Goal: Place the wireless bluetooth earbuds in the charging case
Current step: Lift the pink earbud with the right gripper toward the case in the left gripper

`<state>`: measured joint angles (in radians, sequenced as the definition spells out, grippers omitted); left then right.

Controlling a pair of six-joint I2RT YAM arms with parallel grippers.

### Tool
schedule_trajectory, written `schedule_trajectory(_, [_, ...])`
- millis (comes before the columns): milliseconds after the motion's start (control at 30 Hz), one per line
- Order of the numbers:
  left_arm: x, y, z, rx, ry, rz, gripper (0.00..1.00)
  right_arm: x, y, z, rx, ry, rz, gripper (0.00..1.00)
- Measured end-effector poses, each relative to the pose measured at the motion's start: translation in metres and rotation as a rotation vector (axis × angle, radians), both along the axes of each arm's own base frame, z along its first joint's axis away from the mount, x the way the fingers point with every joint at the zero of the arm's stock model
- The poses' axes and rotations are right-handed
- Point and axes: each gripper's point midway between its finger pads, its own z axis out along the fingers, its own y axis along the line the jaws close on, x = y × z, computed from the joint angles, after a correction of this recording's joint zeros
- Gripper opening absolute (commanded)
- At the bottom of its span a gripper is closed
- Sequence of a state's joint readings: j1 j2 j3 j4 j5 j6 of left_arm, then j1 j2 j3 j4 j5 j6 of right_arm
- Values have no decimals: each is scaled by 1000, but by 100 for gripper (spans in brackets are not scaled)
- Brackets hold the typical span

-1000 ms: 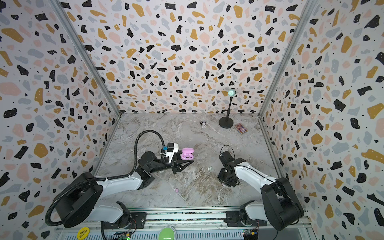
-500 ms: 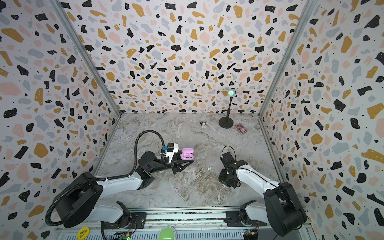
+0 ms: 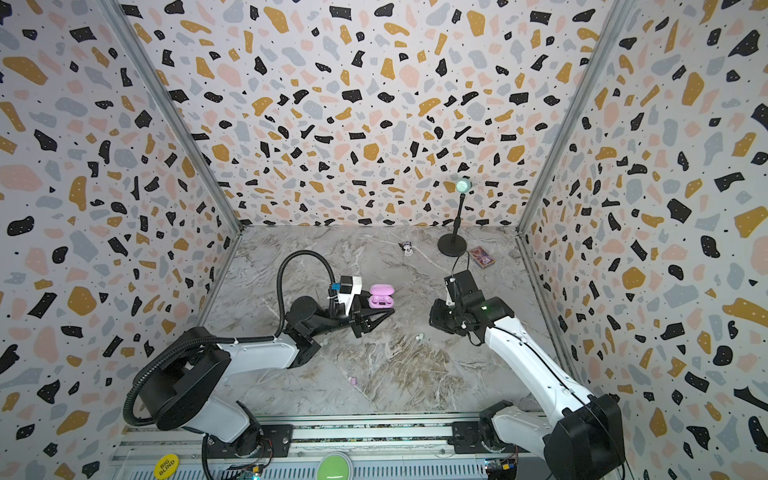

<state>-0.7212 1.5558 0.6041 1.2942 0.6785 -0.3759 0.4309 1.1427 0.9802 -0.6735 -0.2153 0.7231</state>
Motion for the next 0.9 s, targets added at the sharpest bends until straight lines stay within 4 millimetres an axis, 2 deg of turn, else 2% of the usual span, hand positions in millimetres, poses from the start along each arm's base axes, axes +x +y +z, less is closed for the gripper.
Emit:
schedule_trajectory(167, [0,-3,9,-22,-26,-21,0,6,15,68,76,-173,109,16])
schedule_trajectory(233, [0,-5,12,-28,-35,-29,0,1,19,95,112,-247,156,16])
schedule_trajectory(333, [-1,-7,13,-29,-42,-48,0,-12,24,121,164,-321,223,15])
schedule_trajectory(567, [-5,-10,15,-32,-40,-85,0,-45,44,157,326,-424,396,14])
schedule_trajectory(900, [-14,-12,18,-42,-51,-121,0,-75,77,173,441,-462,585,14])
